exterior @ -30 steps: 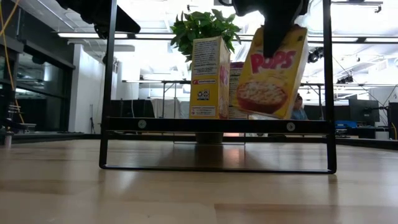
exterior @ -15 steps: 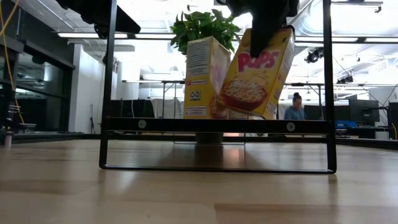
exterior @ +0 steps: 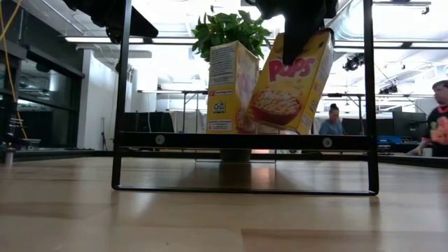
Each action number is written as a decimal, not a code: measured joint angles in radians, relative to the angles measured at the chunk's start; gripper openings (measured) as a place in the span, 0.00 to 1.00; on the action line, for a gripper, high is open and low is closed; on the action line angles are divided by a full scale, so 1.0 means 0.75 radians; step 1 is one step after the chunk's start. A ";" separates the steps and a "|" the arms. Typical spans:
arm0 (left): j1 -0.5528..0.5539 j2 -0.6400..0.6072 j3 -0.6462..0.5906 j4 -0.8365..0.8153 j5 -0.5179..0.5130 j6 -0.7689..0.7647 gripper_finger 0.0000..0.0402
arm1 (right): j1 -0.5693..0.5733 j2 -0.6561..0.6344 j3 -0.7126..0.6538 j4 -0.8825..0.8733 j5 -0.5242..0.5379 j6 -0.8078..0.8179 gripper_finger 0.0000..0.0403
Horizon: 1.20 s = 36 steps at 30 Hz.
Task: Stack cereal on shelf
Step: Put the yellow cereal box on the shelf aligned with the other yellow cereal box
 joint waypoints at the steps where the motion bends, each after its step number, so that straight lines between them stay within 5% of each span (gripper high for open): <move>1: 0.000 0.000 0.000 0.000 0.000 0.000 0.01 | 0.000 0.000 0.000 -0.015 0.020 0.005 0.29; 9: 0.000 0.000 0.000 -0.001 0.001 0.000 0.01 | 0.000 -0.001 -0.001 -0.010 -0.076 -0.071 0.29; 19: 0.000 0.000 0.000 -0.009 0.001 0.000 0.01 | 0.000 -0.001 -0.001 0.010 -0.021 -0.066 0.30; 31: 0.000 0.000 0.000 -0.011 0.003 0.000 0.01 | 0.001 -0.001 -0.001 0.033 0.118 -0.124 0.65; 36: 0.000 0.000 0.000 -0.011 0.003 0.000 0.01 | 0.000 -0.005 -0.001 0.034 0.110 -0.141 0.72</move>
